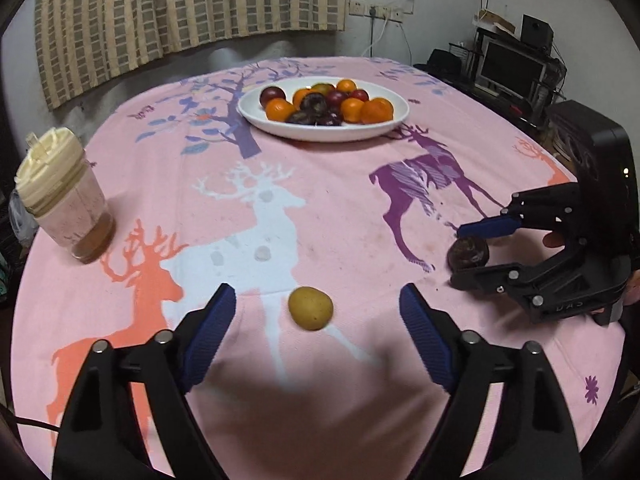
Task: Organize fruits
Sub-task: 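Grasp a dark passion fruit with the right tool while the left grasps a small yellow fruit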
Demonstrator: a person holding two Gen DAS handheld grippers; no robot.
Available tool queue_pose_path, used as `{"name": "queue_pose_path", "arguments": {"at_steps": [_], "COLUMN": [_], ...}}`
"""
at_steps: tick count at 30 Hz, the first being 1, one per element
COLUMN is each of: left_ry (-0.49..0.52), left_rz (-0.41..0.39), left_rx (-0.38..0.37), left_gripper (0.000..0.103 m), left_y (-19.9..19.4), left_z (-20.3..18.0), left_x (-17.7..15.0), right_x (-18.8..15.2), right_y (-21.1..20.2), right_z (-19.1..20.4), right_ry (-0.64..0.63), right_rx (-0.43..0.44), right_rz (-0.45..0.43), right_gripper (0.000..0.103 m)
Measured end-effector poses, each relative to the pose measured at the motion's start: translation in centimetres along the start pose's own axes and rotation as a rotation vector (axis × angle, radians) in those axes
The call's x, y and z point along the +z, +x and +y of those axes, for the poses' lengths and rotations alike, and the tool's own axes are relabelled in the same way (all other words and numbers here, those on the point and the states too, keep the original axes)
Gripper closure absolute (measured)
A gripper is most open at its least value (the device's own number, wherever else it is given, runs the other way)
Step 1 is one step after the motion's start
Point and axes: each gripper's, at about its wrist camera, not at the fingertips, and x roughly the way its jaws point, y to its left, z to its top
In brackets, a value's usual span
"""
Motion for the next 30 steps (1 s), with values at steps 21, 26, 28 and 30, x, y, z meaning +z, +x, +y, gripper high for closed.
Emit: {"name": "queue_pose_path", "arguments": {"at_steps": [21,26,28,30], "left_ry": [-0.019,-0.016,-0.022,-0.025], "left_rz": [0.067,0.078,0.079,0.078], "left_rx": [-0.038,-0.032,-0.031,-0.03], "left_gripper": [0.05,0.059,0.06,0.061], "left_y": [1.9,2.2,2.2,2.2], "left_z": [0.0,-0.1,0.0,0.1], "left_x": [-0.3,-0.3,-0.3,-0.3], "right_x": [0.1,0.0,0.0,0.0], "right_y": [-1.7,-1.8,-1.9,-1.9], "right_z": [-1.7,-1.6,-1.7,-1.7], "right_ry": [0.059,0.058,0.057,0.058], "right_rx": [-0.019,-0.022,-0.024,-0.028], "right_rz": [-0.073,-0.077,-0.079,-0.08], "right_gripper": [0.065,0.065,0.065,0.065]}}
